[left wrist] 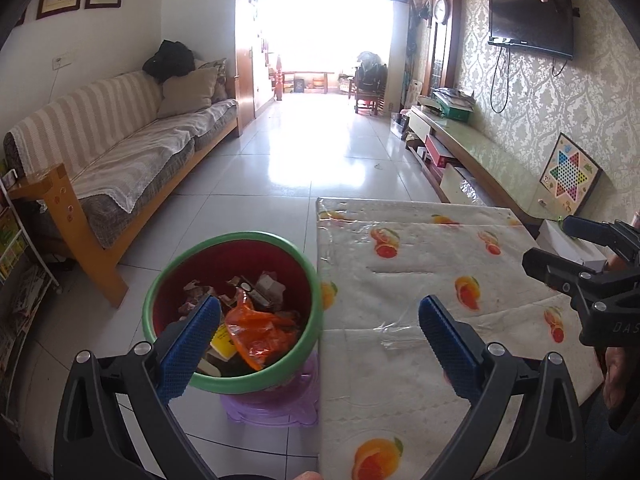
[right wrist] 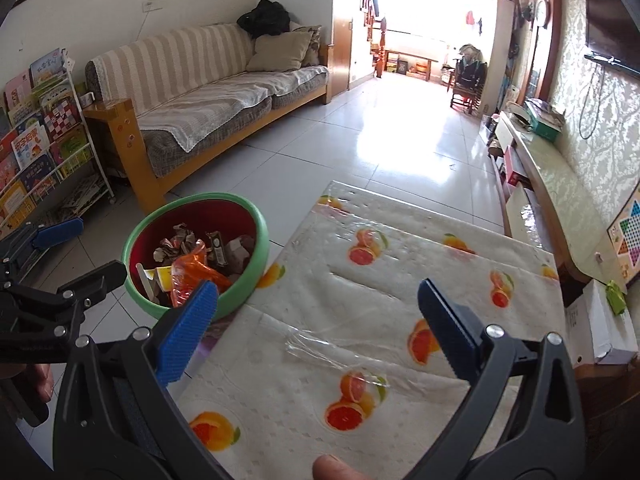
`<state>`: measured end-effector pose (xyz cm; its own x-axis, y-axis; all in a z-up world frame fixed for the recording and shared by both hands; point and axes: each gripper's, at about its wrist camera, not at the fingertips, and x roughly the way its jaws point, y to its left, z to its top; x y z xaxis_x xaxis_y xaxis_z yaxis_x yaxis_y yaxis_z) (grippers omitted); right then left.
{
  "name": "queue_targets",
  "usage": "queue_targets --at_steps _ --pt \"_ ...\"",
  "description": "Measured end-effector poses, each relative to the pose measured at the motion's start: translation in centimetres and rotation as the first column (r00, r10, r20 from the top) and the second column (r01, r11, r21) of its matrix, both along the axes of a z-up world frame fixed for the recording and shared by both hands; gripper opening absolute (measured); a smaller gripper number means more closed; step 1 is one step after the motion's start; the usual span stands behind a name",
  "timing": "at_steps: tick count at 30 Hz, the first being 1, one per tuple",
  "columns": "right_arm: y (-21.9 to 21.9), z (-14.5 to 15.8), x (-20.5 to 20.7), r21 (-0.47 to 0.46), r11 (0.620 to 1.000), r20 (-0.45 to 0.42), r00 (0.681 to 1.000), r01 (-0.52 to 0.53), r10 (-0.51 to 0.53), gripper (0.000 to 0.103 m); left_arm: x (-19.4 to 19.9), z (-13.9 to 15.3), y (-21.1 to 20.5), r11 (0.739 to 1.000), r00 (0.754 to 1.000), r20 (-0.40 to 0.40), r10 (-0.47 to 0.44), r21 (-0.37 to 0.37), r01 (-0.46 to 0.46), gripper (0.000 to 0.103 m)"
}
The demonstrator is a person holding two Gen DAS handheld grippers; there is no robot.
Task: Collect trash
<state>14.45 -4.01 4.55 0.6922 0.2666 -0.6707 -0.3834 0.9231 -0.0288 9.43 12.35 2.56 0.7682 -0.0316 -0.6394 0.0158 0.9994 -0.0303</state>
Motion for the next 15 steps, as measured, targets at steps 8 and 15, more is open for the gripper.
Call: queue_targets --at_steps 8,15 --pt "-10.1 1.9 -3.8 0.014 0.981 0.042 0.981 0.191 -0.192 0.098 -1.7 1.8 -8.6 0.995 0.995 0.054 -0.083 0.054 0.080 0.095" --pt "-14.9 2.7 -6.3 0.027 0.964 0.067 0.962 0.263 -0.264 0.098 -4.0 3.9 -11.3 0.999 0.988 0.150 -0.042 0.039 0.036 0.095"
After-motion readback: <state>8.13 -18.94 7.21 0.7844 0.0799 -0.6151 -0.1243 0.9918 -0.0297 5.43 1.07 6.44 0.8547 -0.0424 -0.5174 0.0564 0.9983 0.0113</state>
